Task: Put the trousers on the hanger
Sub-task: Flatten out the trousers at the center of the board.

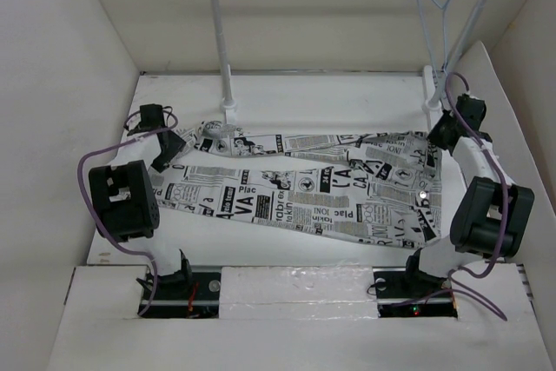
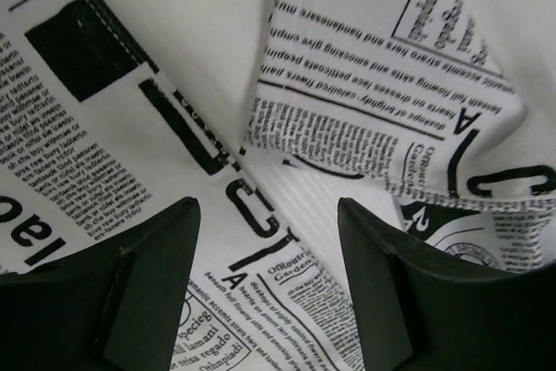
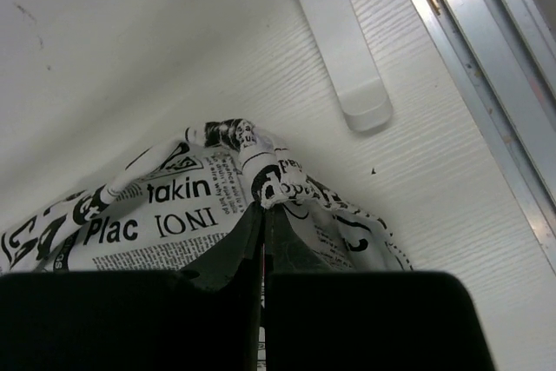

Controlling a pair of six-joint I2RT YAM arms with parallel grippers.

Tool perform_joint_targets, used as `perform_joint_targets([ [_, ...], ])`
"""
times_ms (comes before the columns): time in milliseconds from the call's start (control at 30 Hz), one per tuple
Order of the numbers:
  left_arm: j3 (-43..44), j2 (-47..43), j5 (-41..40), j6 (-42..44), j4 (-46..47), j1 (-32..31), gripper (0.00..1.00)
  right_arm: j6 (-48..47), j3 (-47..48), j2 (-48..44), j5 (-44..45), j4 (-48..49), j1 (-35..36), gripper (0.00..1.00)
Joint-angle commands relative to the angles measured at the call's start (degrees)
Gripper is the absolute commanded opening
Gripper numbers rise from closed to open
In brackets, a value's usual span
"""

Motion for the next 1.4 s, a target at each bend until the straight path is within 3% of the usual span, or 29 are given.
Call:
perform_joint_targets([
  [0,2.82,0.93,-1.88,-0.74,1.41,0.78,0.6,0.16,-1.0,-1.77,-1.42,3.93,1.28,0.0],
  [333,5.19,6.11,-1.35,-0.3,0.97,0.79,0.54,-0.01,-1.0,-1.77,-1.59,3.75,1.28,0.0],
  [467,6.33,7.96,-0.74,-0.56,1.5,0.79,0.37,0.07,-1.26,-1.77,-1.86,3.84,1.81,0.0],
  [633,7.82,9.02,-0.91,-0.39,0.97,0.79,0.33,-0.01,-2.23,-1.86,-1.95,4.1,1.81,0.0],
  [867,7.39,5.42,-2.67,-0.39,-0.79,2.01,0.44,-0.72,-2.15,-2.03,-1.86,3.31,1.81,0.0],
  [1067,4.67,5.51,-12.06,0.31,-4.3,3.68,0.47,-1.33,-1.79,-3.35,-0.9,2.34,0.24,0.0],
  [1200,-1.56,-0.35,-6.13,-0.04,-0.81,9.3,0.48,-1.6,-1.71,-3.7,-0.89,1.38,-3.55,0.0],
  [1367,-0.27,-6.44,-3.99,-0.56,-1.66,5.8,0.5,-0.81,0.05,-2.38,-1.95,1.82,-3.55,0.0],
])
